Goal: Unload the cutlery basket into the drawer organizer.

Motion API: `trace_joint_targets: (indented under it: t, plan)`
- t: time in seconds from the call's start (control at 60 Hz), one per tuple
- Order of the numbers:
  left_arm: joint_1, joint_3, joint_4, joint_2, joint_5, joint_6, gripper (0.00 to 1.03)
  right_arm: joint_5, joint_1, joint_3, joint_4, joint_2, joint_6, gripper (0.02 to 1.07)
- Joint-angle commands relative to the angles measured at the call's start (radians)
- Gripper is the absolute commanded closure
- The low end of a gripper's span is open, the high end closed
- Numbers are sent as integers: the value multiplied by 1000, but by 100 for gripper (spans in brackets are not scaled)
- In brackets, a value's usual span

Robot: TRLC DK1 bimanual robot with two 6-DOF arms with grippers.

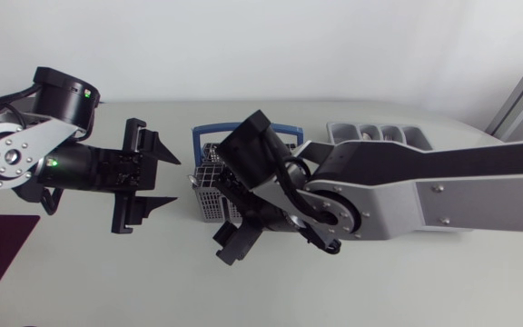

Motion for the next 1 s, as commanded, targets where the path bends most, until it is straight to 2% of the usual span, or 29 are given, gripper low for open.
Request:
trace_joint_targets:
  t: [0.0,0.05,0.267,0.35,0.467,0.633,0.767,0.983]
  plan:
    - [-19,40,-3,46,-31,116,14,-11,-4,-36,21,-27,-31,15]
    - [-31,40,15,70,-65,161,14,-13,-4,-50,32,-33,-41,15]
    - [-68,42,112,113,-103,217,15,-30,-30,-90,76,-27,-76,15]
    - [-76,48,121,124,-114,242,22,-31,-41,-99,96,-26,-87,15]
    - [-81,50,140,144,-117,266,40,-42,-52,-101,117,-24,-90,15]
    - [-79,60,150,156,-117,274,53,-54,-67,-107,133,-12,-97,15]
    - [-81,54,152,161,-117,285,70,-56,-78,-115,148,-7,-102,15]
    - [-85,47,146,167,-114,285,77,-56,-85,-122,157,-4,-102,15]
